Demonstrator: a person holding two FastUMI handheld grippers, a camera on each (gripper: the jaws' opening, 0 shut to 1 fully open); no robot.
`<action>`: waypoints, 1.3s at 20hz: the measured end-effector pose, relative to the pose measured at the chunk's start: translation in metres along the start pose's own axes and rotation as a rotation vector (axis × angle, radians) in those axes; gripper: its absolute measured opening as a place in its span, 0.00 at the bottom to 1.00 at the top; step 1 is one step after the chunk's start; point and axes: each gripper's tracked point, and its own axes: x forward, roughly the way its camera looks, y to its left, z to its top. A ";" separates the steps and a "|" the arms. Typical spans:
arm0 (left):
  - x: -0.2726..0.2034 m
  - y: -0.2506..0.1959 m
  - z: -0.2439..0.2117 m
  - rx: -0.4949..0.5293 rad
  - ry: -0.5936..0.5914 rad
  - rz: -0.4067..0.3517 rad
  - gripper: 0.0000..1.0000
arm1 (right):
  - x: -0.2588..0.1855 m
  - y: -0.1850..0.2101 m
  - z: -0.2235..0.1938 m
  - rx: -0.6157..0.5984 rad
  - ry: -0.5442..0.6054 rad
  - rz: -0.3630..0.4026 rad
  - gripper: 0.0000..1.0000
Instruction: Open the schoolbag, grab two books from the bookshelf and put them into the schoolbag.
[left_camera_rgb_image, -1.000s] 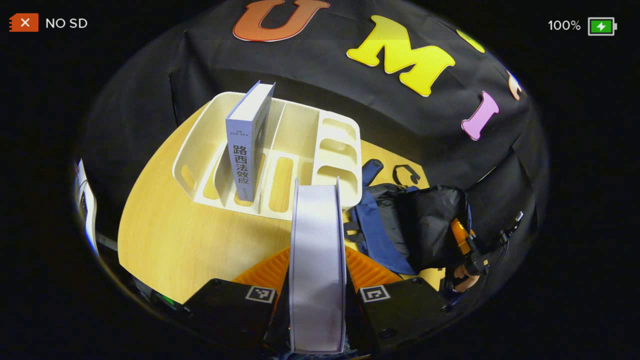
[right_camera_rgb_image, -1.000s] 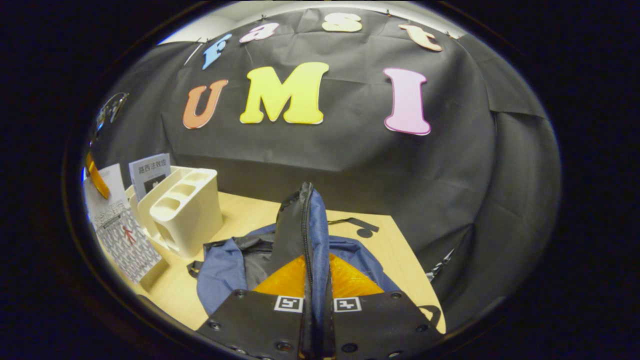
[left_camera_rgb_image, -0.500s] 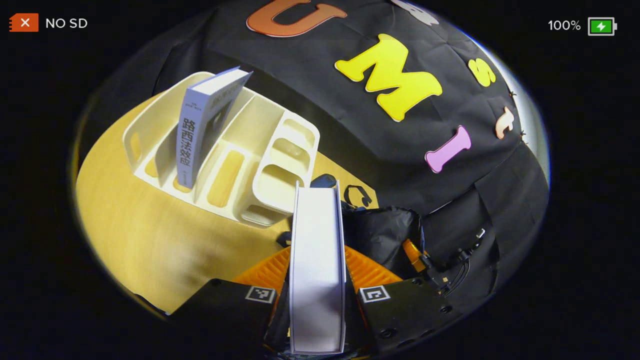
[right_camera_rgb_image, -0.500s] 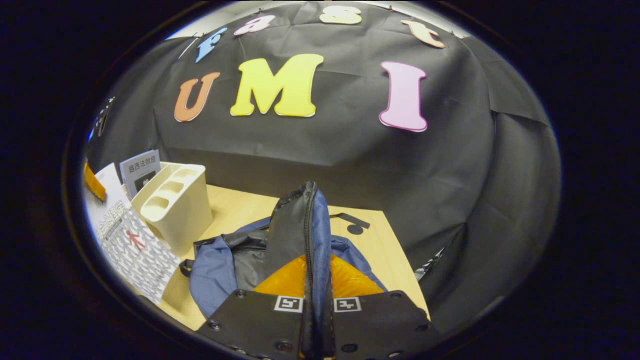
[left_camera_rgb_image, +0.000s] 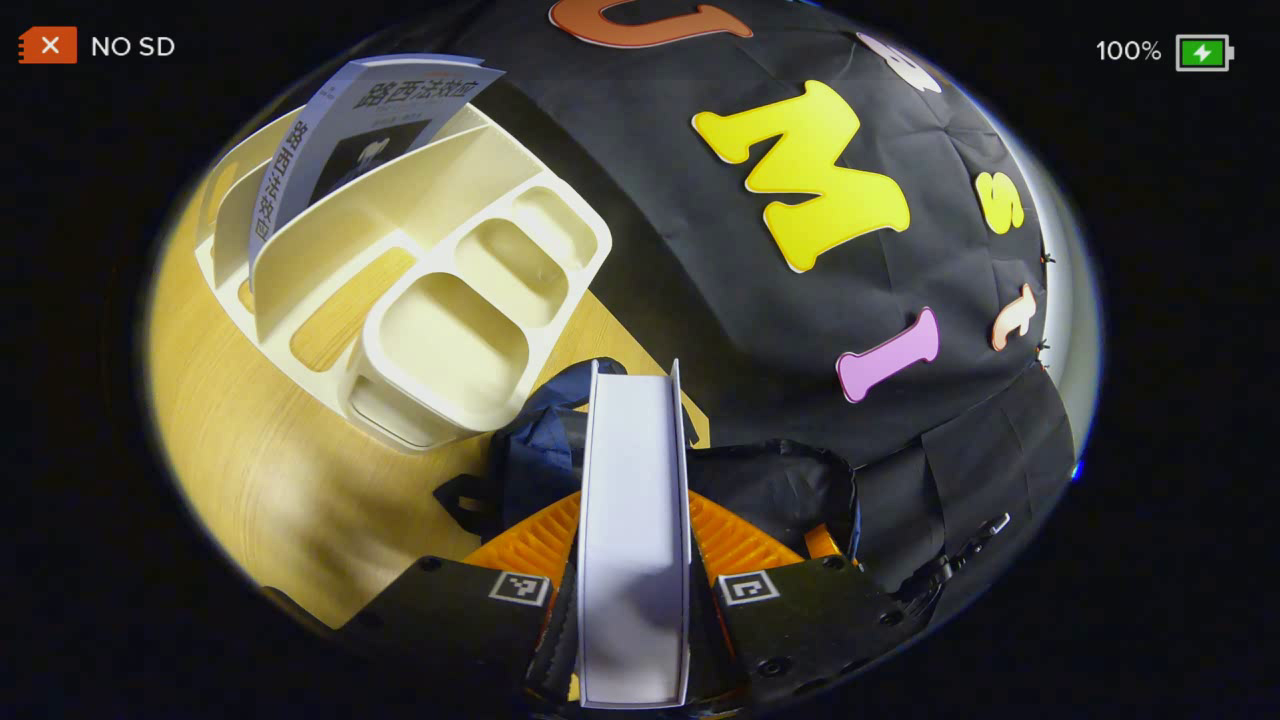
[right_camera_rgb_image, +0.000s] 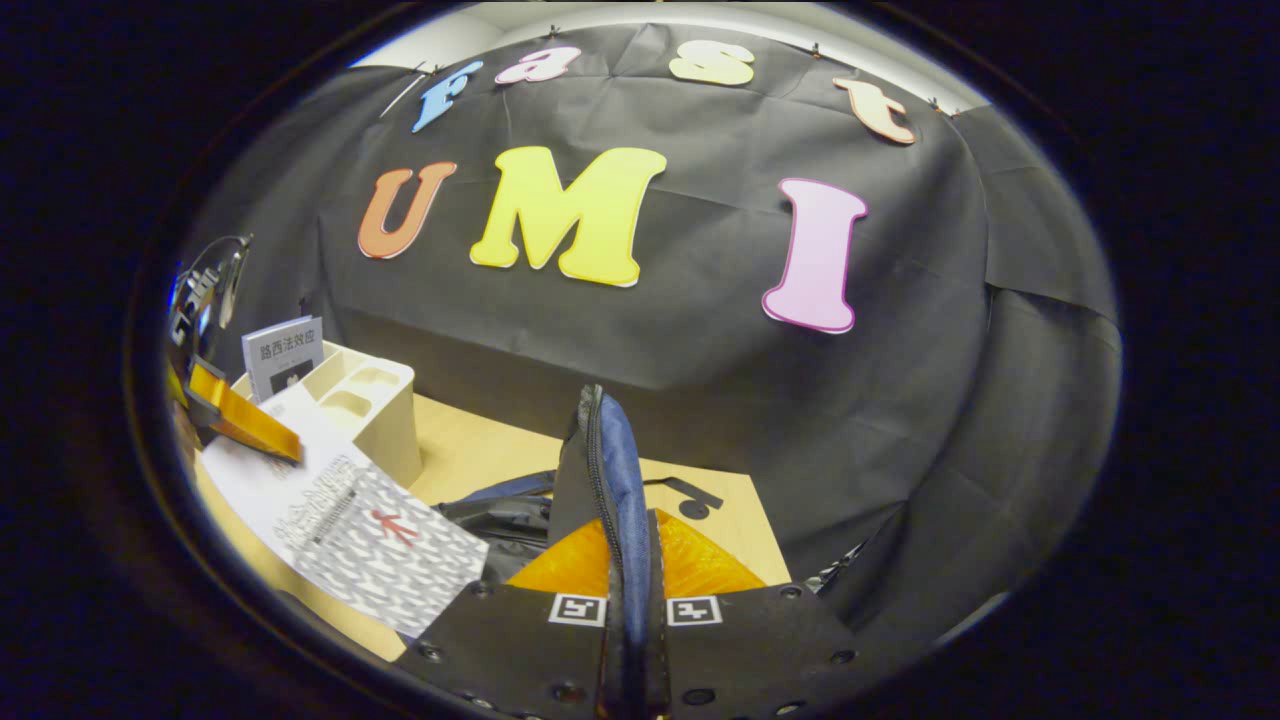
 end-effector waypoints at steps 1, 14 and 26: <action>0.012 -0.002 0.000 -0.032 -0.009 0.002 0.47 | 0.000 0.000 0.002 -0.005 -0.001 -0.004 0.07; 0.118 -0.044 -0.066 -0.061 0.051 -0.097 0.47 | -0.011 0.016 0.025 0.007 -0.062 0.020 0.07; 0.186 -0.031 -0.128 -0.082 -0.002 -0.148 0.48 | -0.018 0.046 0.020 0.004 -0.080 0.079 0.07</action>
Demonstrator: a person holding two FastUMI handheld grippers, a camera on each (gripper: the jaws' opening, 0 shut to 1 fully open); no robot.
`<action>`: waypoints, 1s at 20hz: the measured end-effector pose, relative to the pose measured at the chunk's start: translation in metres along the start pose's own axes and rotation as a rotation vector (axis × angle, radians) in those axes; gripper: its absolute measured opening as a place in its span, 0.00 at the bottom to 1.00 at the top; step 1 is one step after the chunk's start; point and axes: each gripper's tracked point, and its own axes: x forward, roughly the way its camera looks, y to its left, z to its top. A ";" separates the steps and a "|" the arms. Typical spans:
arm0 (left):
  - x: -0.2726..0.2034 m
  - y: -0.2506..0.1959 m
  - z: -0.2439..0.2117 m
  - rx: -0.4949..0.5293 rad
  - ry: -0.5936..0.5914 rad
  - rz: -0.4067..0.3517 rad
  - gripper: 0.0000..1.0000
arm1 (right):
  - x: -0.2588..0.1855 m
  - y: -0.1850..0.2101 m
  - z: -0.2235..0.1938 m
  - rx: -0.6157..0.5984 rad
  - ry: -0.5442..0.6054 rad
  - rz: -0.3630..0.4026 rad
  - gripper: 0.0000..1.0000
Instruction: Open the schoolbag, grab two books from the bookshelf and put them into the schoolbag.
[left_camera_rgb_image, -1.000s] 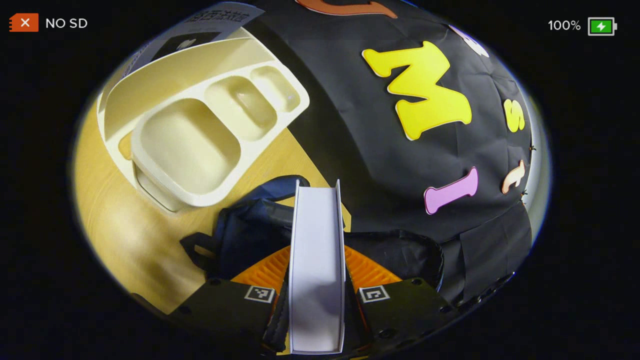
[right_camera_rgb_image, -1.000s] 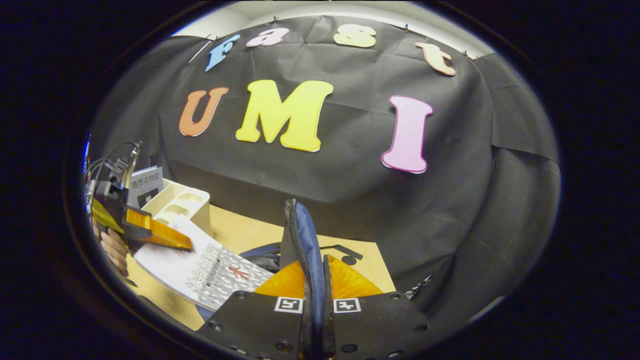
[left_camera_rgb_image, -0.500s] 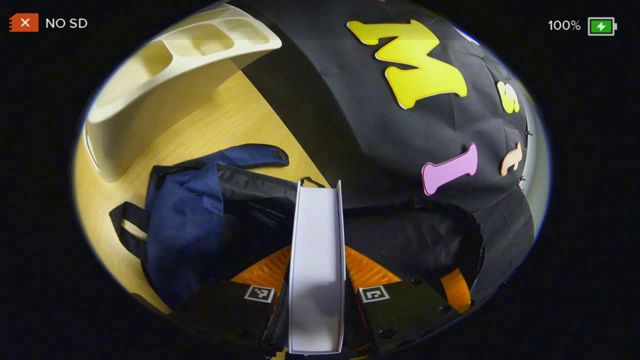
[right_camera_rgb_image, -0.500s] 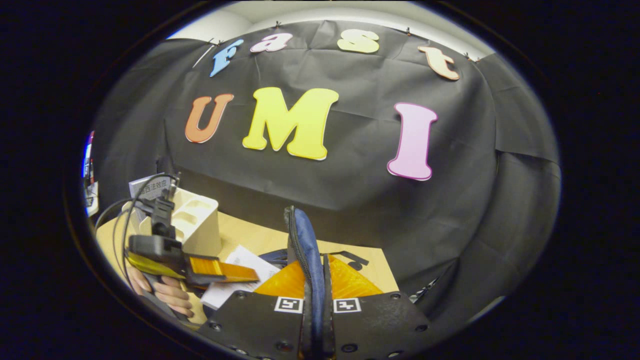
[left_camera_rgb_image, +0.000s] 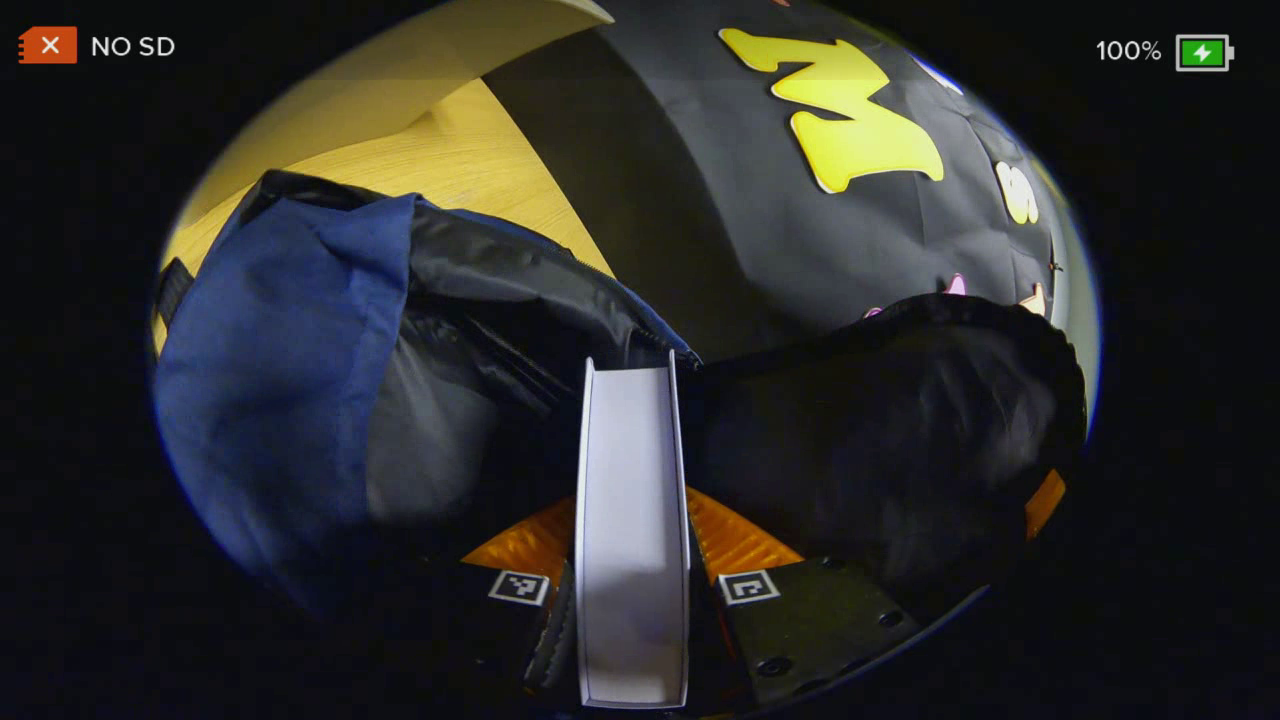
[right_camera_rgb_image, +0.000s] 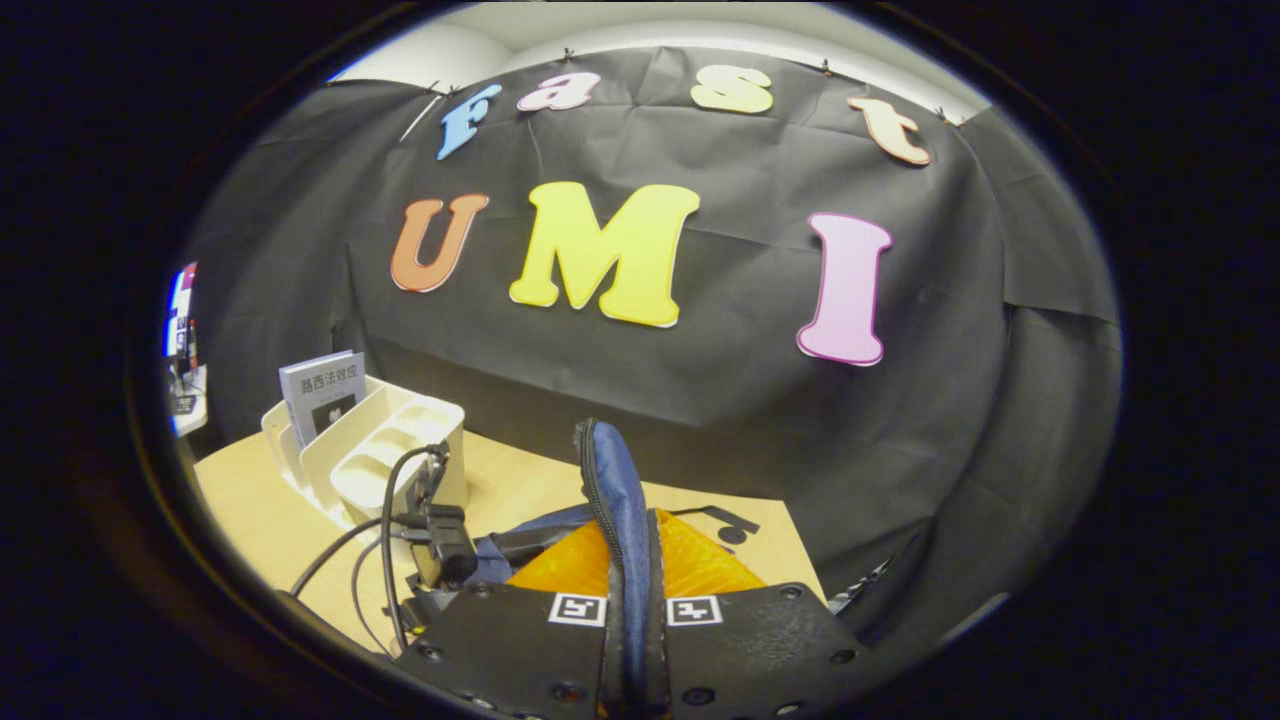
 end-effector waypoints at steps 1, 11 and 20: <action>-0.002 0.005 0.001 0.028 0.000 0.013 0.47 | 0.000 0.000 -0.002 0.001 0.000 -0.001 0.07; -0.043 0.056 -0.004 0.237 0.145 0.206 0.80 | 0.001 -0.023 -0.029 0.046 0.005 -0.050 0.07; -0.124 0.067 0.013 0.472 0.118 0.235 0.81 | -0.006 -0.020 -0.055 0.086 0.012 -0.058 0.04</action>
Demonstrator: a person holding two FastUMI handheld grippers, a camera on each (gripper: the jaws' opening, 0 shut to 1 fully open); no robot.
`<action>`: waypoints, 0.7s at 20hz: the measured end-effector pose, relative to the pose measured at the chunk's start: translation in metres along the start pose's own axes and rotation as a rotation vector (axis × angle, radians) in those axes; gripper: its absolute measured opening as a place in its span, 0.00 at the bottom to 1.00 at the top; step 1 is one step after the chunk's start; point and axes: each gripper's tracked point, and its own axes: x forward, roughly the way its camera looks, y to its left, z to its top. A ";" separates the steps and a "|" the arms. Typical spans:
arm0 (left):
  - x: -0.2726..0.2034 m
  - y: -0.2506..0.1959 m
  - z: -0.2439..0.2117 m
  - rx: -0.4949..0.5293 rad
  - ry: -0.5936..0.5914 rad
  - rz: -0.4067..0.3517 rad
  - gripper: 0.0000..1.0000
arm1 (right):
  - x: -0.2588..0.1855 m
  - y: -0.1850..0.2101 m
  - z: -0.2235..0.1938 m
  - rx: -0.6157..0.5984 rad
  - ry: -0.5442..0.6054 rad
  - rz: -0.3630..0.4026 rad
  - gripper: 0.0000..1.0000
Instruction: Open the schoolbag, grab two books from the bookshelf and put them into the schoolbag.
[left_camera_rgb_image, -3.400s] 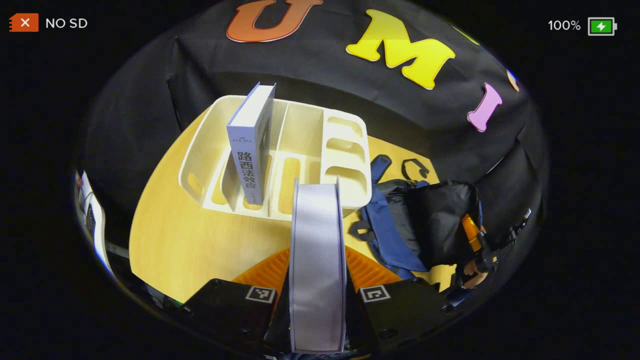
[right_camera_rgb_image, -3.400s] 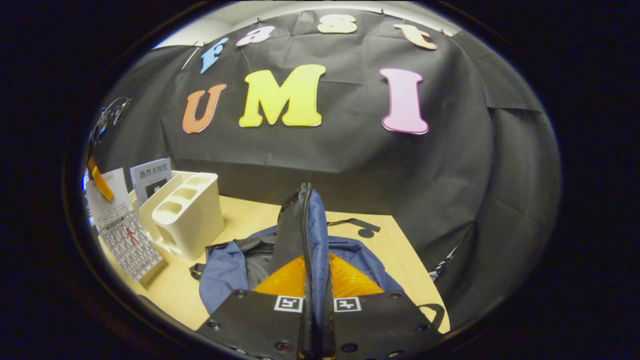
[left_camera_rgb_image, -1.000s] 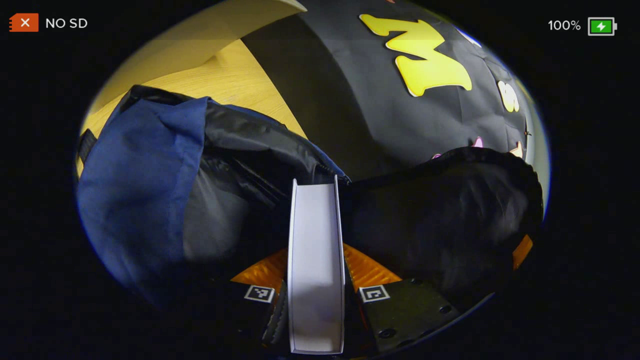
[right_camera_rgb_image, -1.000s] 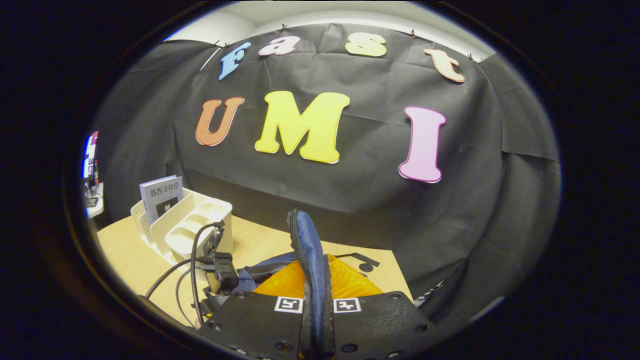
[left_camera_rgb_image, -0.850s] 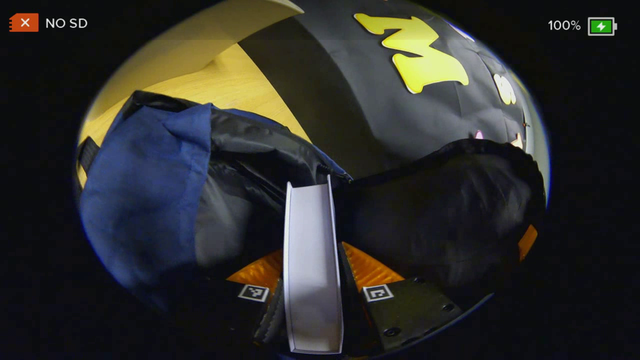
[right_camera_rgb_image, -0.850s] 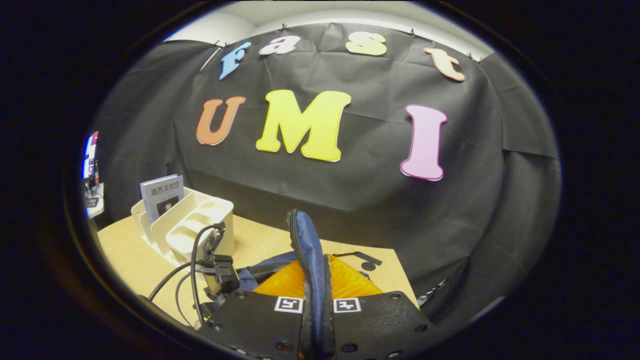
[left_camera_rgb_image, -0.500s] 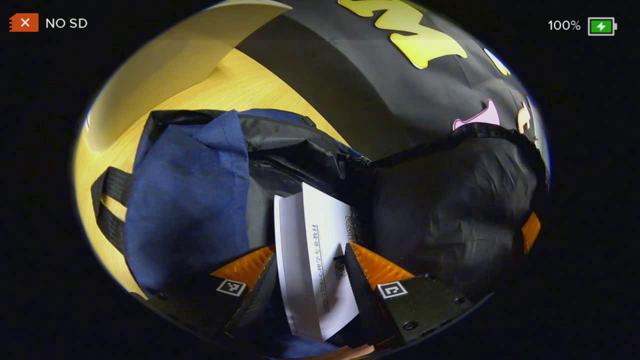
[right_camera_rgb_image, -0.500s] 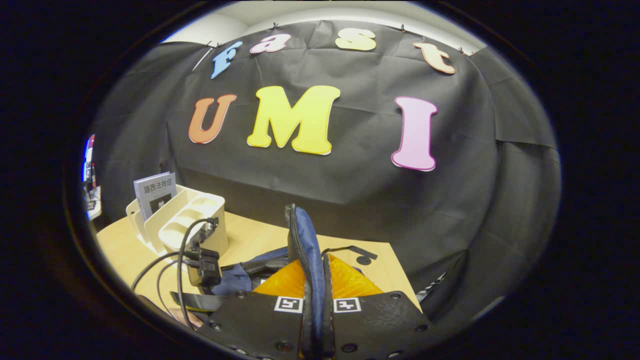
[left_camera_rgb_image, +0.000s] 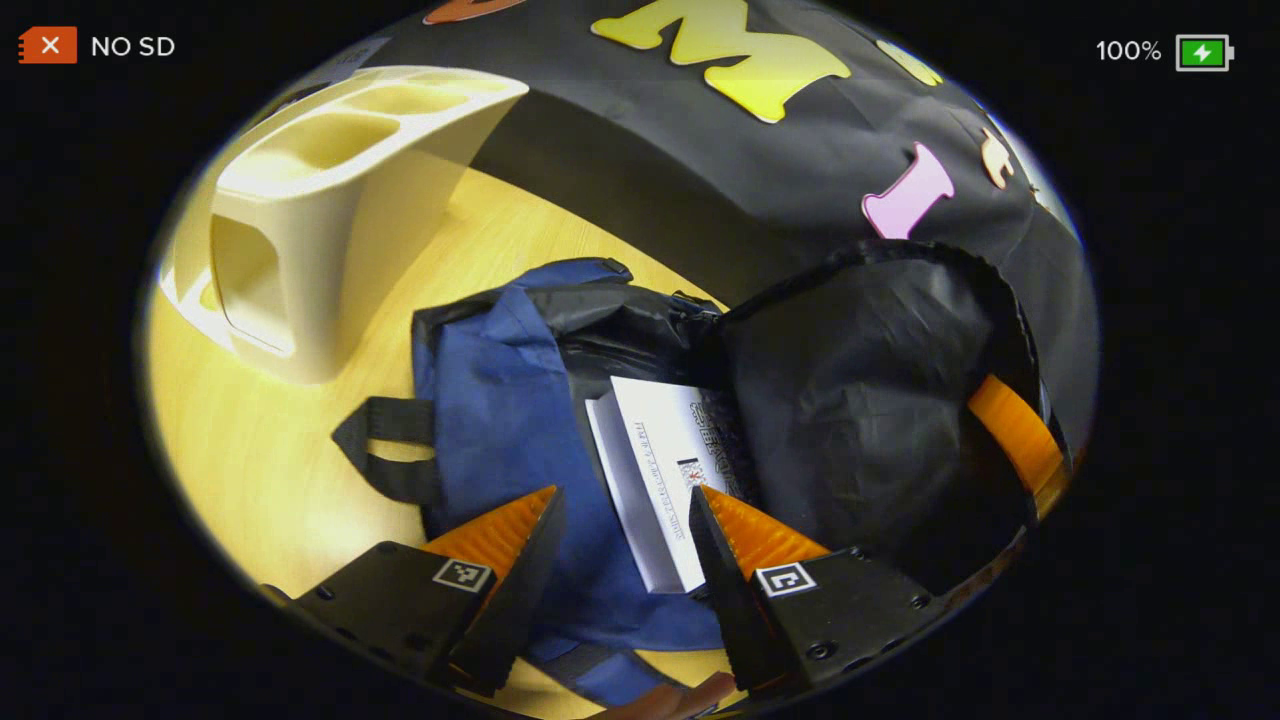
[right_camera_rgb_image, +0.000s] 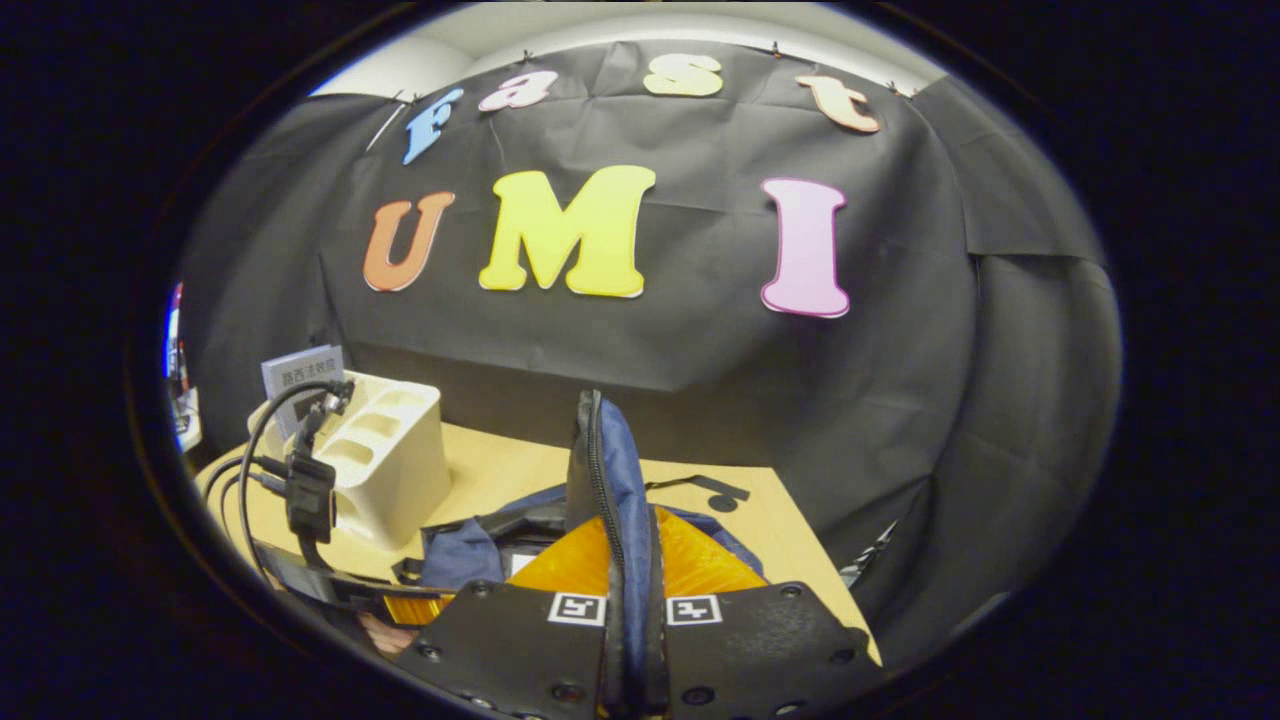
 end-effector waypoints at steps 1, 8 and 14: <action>-0.010 0.008 0.000 0.023 -0.016 0.006 0.81 | 0.000 -0.002 -0.004 -0.016 -0.001 -0.014 0.07; -0.097 0.059 0.039 0.212 -0.209 0.051 0.81 | 0.002 0.008 -0.014 0.004 -0.003 -0.019 0.08; -0.175 0.094 0.119 0.412 -0.455 0.189 0.84 | 0.002 0.013 -0.026 0.032 -0.012 -0.018 0.11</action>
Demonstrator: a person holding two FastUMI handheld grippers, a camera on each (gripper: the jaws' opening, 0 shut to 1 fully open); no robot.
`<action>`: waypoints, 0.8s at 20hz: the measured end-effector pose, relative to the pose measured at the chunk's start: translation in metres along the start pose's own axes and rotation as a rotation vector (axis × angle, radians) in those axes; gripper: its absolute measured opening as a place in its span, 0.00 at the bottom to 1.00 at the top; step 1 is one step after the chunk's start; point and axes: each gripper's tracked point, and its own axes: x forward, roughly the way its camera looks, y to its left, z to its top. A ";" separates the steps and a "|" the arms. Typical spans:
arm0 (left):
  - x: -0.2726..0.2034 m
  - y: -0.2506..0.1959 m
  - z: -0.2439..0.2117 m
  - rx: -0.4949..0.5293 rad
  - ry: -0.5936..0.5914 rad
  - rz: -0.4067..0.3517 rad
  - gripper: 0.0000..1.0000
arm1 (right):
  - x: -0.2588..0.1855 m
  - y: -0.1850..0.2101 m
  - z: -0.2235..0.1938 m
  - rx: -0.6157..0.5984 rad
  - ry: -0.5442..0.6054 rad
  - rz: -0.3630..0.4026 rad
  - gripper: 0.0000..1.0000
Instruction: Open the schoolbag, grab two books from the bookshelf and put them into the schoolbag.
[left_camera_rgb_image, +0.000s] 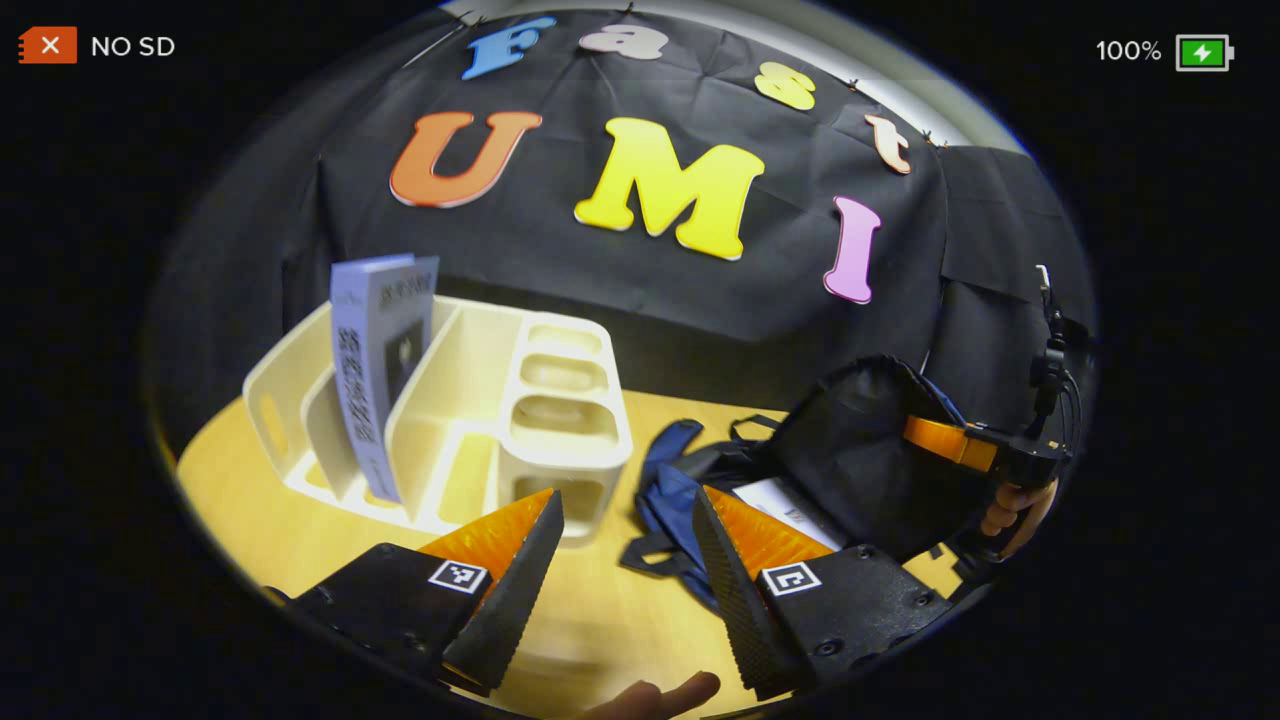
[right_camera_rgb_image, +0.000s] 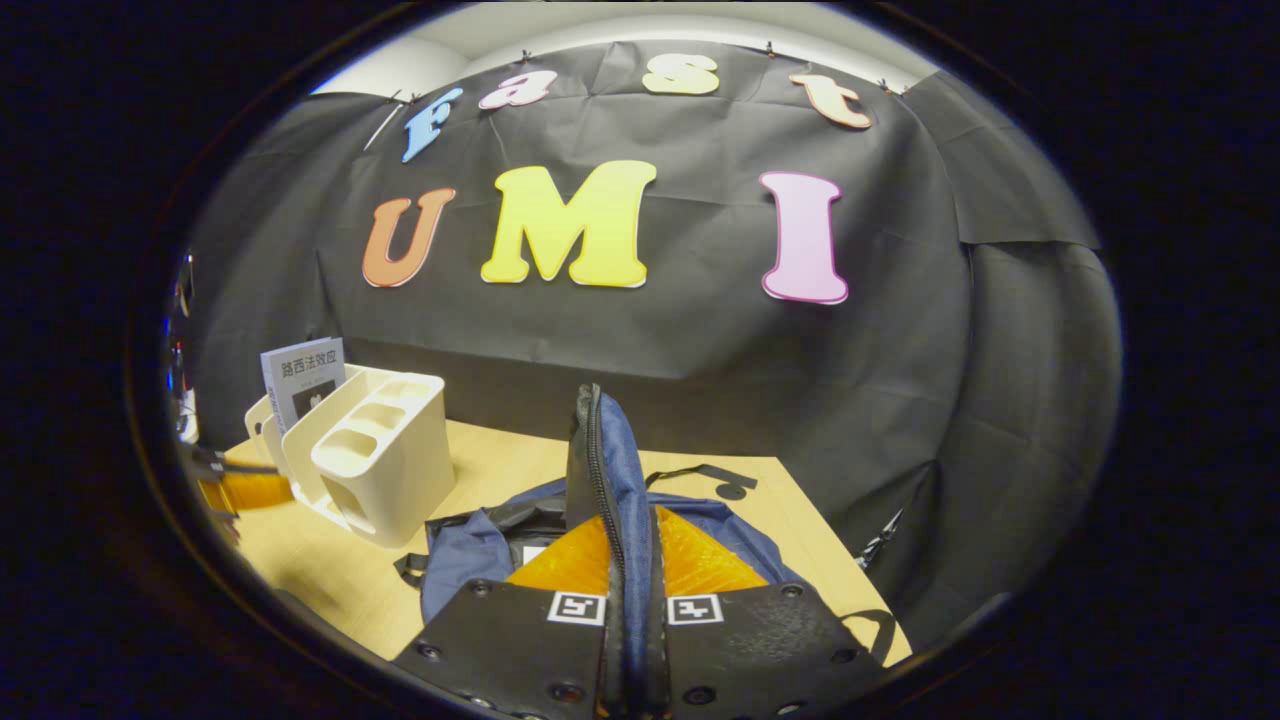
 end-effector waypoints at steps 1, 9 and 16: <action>-0.005 0.010 0.012 0.041 -0.023 0.033 0.85 | 0.000 0.001 -0.002 0.002 -0.001 0.001 0.08; -0.001 0.092 0.095 0.082 -0.077 0.240 0.98 | -0.008 0.015 -0.014 0.024 0.019 0.060 0.08; 0.037 0.161 0.149 0.071 0.023 0.332 0.98 | -0.024 0.004 -0.017 0.042 0.006 0.071 0.08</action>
